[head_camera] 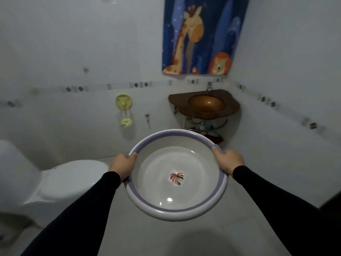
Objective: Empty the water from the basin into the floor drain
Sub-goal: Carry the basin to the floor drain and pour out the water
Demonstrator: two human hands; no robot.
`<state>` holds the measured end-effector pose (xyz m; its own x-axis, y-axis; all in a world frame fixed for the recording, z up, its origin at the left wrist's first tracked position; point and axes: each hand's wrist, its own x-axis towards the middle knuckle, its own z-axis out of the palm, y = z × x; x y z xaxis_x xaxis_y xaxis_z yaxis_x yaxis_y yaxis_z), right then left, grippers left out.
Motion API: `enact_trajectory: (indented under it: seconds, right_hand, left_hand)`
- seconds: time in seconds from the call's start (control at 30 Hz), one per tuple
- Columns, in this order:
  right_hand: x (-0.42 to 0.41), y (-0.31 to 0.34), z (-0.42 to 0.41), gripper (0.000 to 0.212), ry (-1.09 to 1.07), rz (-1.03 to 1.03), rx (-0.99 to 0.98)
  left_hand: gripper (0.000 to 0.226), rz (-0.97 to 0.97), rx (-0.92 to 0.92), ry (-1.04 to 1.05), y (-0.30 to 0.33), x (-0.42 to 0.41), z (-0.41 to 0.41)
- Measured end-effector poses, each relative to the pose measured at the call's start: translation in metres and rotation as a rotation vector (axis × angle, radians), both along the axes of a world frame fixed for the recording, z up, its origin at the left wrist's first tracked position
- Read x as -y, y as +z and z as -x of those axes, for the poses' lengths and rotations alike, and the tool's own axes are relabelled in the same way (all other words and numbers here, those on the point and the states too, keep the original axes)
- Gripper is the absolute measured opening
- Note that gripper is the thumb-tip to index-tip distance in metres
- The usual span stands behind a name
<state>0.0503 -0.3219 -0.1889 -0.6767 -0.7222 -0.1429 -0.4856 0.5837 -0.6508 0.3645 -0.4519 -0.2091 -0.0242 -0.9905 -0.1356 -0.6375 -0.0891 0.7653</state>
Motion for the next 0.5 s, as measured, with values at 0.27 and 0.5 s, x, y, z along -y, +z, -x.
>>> enact_trajectory:
  seconds: [0.27, 0.5]
  right_hand:
    - [0.029, 0.004, 0.119, 0.065, -0.170, 0.009, -0.032]
    - [0.075, 0.003, 0.196, 0.066, -0.216, 0.026, -0.015]
  left_hand:
    - [0.043, -0.022, -0.038, -0.168, -0.008, 0.083, 0.145]
    - [0.042, -0.036, -0.014, -0.215, -0.013, 0.144, 0.231]
